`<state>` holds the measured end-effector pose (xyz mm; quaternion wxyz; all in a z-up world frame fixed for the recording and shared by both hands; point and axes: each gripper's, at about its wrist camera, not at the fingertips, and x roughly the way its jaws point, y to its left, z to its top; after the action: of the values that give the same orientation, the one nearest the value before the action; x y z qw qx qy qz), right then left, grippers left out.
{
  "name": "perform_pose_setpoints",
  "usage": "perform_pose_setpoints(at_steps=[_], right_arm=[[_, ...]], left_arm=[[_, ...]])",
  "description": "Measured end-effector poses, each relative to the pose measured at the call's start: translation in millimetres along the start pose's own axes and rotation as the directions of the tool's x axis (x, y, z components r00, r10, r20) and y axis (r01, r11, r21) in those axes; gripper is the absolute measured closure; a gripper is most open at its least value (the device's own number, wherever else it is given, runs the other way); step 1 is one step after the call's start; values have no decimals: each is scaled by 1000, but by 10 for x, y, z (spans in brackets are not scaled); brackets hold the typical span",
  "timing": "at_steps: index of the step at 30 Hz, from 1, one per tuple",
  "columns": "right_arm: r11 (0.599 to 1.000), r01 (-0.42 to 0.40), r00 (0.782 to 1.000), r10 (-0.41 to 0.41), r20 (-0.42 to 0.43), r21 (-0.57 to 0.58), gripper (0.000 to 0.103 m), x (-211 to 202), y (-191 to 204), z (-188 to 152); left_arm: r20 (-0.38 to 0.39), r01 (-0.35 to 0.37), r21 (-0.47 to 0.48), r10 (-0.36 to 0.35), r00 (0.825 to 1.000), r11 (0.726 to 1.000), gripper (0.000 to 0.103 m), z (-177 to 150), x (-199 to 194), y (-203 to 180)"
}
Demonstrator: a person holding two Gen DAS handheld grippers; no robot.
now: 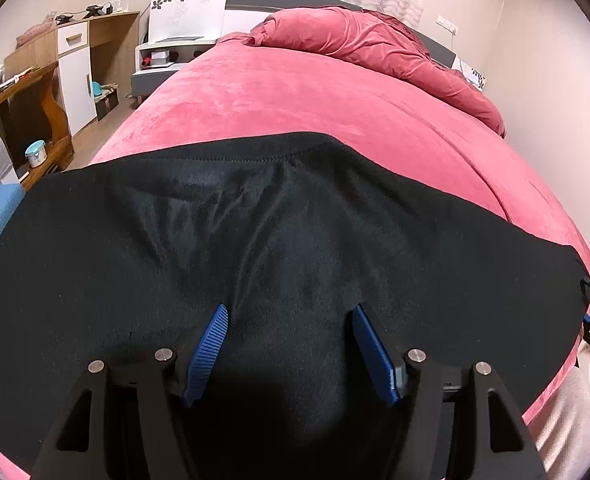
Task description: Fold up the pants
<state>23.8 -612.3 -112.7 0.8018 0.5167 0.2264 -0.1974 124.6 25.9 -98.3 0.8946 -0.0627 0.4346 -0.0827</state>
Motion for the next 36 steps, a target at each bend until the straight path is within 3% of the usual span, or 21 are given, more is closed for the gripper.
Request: perform_pose_setpoints(at_steps=[3, 5, 7, 16, 22, 27, 31, 36], right_arm=[[999, -8, 1000, 8, 1, 31, 46, 44, -10, 43], [999, 2, 1000, -1, -17, 35, 65, 60, -1, 65], [999, -9, 999, 11, -42, 38, 75, 76, 34, 83], [997, -42, 999, 40, -27, -65, 81, -301, 556, 17], [977, -26, 998, 37, 50, -212, 82, -763, 1216, -169], [933, -38, 995, 68, 74, -358, 82, -1068, 1846, -513], [866, -56, 990, 112, 83, -497, 82, -1272, 2325, -909], [782, -104, 986, 162, 38, -615, 82, -1358, 2756, -1444]], left_arm=[[0, -10, 0, 10, 1000, 1000, 36, 1, 10, -12], [-4, -13, -1, 13, 1000, 1000, 34, 6, 30, -20], [-9, -14, 4, 14, 1000, 1000, 30, 4, 33, -44], [-76, -23, -26, 21, 997, 999, 29, 84, 6, -64], [-82, 57, -123, -67, 994, 991, 29, 116, -115, 45], [-64, 97, -168, -109, 992, 981, 29, 116, -178, 148], [-47, 144, -200, -156, 987, 969, 29, 111, -233, 230], [-25, 146, -215, -155, 988, 966, 29, 130, -271, 311]])
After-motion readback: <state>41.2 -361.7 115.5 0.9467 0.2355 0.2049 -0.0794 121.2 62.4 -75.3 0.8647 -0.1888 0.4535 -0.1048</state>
